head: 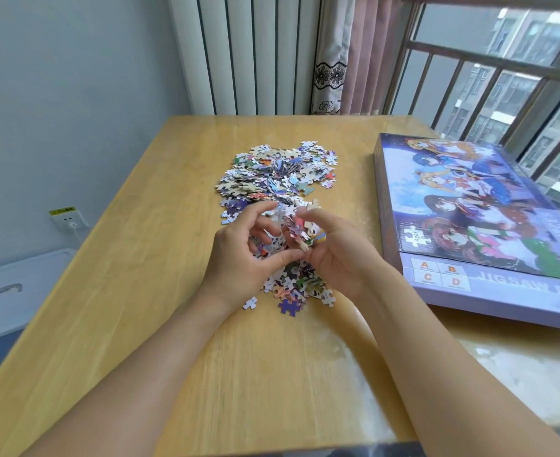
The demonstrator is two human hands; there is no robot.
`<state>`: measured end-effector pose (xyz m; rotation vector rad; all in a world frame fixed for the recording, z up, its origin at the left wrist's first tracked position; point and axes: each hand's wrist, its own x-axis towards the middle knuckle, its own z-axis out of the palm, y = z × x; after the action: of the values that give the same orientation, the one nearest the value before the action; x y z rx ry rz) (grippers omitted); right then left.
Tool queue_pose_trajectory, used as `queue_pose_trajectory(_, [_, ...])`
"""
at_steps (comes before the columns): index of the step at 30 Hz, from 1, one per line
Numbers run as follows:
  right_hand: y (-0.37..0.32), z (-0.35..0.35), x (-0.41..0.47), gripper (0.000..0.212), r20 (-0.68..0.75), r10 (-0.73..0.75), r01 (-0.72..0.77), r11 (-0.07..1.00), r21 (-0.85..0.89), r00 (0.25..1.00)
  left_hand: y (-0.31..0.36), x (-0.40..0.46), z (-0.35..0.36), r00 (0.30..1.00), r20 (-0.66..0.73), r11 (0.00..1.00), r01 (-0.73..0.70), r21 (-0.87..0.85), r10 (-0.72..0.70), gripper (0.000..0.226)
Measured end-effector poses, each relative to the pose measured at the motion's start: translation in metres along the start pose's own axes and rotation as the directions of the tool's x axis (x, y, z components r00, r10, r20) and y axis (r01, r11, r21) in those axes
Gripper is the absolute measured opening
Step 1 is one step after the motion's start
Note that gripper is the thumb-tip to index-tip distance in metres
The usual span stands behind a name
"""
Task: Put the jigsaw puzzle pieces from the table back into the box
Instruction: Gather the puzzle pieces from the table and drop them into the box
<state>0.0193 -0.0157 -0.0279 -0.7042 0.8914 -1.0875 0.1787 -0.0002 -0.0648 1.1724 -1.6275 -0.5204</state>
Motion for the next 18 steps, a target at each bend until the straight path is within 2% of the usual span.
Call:
queue_pose_trajectory(5, [0.000,0.001,0.006,0.048,-0.064,0.031,-0.021,0.988,0.152,0.997,-0.001,0.002,0.004,0.999,-0.022,0.999,-0.035,0.012,0.035,0.048])
queue_pose_trajectory(8, [0.006,0.000,0.014,0.041,-0.152,0.029,-0.003,0.985,0.171,0.988,0.002,0.004,0.005,0.993,-0.053,0.992,-0.100,0.072,0.104,0.034])
queue_pose_trajectory(10, [0.009,-0.001,0.016,0.036,-0.159,0.020,0.006,0.987,0.160,0.987,0.002,0.004,0.006,0.991,-0.052,0.988,-0.120,0.094,0.125,0.029])
queue_pose_trajectory(14, [0.010,0.003,0.012,0.026,-0.141,-0.019,0.040,0.988,0.148,0.990,0.007,0.000,0.009,0.991,-0.056,0.993,-0.118,0.021,0.119,0.037])
queue_pose_trajectory(18, [0.012,0.007,0.008,0.018,-0.176,-0.018,0.047,0.986,0.162,0.984,0.022,-0.007,0.022,0.997,-0.076,0.994,-0.032,-0.100,0.025,0.047])
